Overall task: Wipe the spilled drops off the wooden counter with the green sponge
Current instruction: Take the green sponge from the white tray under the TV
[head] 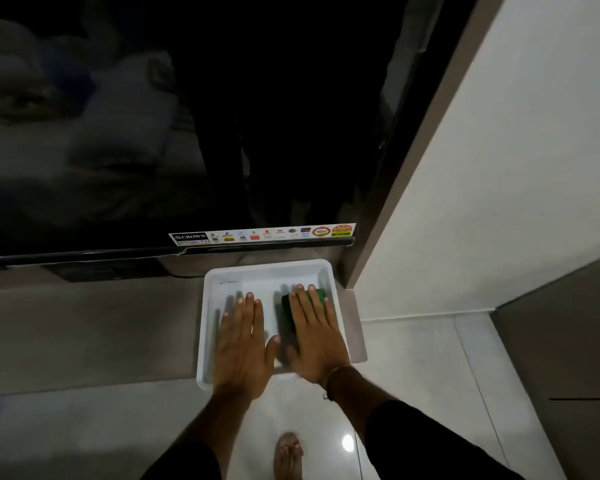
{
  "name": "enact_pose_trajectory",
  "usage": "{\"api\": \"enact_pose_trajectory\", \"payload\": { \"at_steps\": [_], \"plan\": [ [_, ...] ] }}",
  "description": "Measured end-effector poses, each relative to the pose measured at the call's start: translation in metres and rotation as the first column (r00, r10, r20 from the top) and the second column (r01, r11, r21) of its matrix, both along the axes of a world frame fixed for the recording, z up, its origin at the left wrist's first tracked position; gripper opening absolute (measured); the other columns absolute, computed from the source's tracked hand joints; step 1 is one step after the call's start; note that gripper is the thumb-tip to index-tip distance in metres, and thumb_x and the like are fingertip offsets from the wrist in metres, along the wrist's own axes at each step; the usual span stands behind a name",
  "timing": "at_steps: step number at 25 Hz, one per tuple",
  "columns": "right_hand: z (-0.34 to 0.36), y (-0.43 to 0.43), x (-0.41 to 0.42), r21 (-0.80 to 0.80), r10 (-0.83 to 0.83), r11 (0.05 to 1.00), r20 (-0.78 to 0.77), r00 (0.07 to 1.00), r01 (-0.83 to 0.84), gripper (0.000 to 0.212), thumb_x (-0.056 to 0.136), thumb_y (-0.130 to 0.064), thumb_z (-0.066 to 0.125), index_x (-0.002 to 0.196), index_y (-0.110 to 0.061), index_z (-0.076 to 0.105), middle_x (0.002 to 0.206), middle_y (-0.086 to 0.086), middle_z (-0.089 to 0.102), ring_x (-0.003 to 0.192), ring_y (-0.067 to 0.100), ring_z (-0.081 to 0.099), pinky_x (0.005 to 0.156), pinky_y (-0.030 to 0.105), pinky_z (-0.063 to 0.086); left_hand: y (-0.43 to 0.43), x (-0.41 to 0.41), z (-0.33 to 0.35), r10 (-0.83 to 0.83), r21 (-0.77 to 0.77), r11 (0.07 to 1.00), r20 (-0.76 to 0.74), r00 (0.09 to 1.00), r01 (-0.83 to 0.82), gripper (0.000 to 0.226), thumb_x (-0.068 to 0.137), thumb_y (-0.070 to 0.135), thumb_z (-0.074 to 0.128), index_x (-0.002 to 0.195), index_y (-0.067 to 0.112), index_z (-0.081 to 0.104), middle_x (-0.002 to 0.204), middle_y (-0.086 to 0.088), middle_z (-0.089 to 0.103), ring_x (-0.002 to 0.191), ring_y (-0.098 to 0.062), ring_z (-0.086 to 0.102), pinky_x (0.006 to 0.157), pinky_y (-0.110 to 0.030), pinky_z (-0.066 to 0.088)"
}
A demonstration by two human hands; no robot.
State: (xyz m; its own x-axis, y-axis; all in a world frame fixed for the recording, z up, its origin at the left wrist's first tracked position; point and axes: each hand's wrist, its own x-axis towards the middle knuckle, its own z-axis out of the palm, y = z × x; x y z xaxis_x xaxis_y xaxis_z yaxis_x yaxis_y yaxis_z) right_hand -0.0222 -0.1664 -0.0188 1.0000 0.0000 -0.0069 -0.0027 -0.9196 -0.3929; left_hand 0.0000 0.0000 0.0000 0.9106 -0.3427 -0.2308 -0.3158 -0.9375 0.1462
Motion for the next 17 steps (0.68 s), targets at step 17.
{"api": "enact_pose_trajectory", "payload": {
  "at_steps": [17],
  "plan": [
    [0.007,0.004,0.027,-0.095,0.119,0.988,-0.031,0.992,-0.121,0.084,0.099,-0.027,0.064,0.163,-0.015,0.012,0.173,0.012,0.013,0.160,0.034,0.005,0.129,0.052,0.007,0.010,0.018,-0.003,-0.042,-0.162,0.985,0.079,0.996,0.054,0.084,0.102,0.061,0.018,0.164,0.006,0.012,0.174,-0.019,0.006,0.161,-0.033,0.000,0.129,-0.062,0.018]
  ]
}}
